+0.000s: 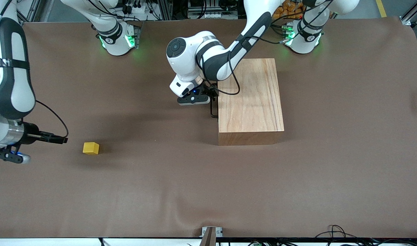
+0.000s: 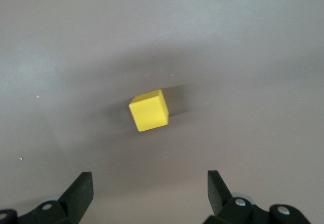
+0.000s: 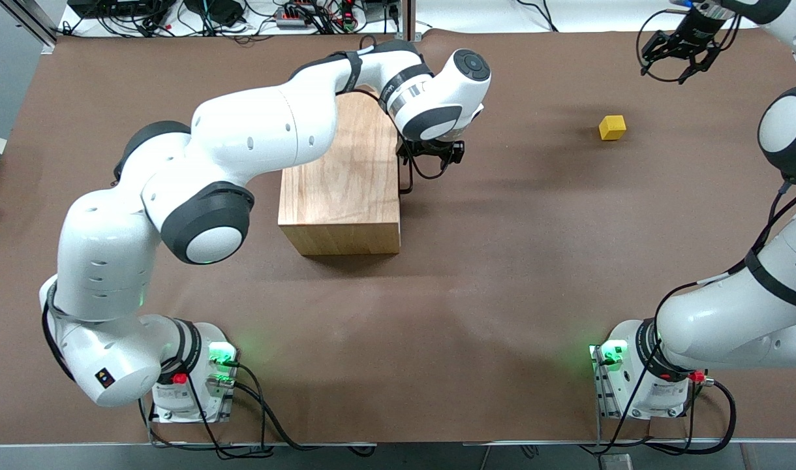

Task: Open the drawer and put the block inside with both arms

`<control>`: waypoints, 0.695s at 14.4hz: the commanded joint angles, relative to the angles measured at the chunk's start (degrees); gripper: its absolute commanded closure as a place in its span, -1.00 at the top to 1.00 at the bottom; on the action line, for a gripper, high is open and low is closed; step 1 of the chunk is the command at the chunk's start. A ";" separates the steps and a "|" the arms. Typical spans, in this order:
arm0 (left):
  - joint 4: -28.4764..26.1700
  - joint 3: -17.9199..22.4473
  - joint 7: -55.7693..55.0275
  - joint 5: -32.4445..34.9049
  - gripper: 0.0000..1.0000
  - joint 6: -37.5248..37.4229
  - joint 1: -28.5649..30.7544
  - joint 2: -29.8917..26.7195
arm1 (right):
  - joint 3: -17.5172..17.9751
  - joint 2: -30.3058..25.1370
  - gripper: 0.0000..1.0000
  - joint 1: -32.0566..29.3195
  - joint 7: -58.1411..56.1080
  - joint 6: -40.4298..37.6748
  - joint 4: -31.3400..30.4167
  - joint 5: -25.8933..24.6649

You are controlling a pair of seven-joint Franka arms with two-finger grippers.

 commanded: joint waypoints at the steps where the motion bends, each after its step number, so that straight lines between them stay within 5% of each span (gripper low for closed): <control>1: 1.51 0.22 0.92 0.57 1.00 -0.56 -0.23 0.77 | -0.01 1.13 1.00 1.10 0.32 0.41 0.24 0.48; 6: 1.69 0.13 1.10 0.48 1.00 1.02 -0.23 1.65 | 0.08 2.88 1.00 2.24 -0.47 2.59 -0.72 -1.71; 10: 1.77 0.13 0.75 -0.22 1.00 3.66 -0.31 1.91 | -0.01 2.44 1.00 4.17 -4.70 11.66 -8.38 -2.59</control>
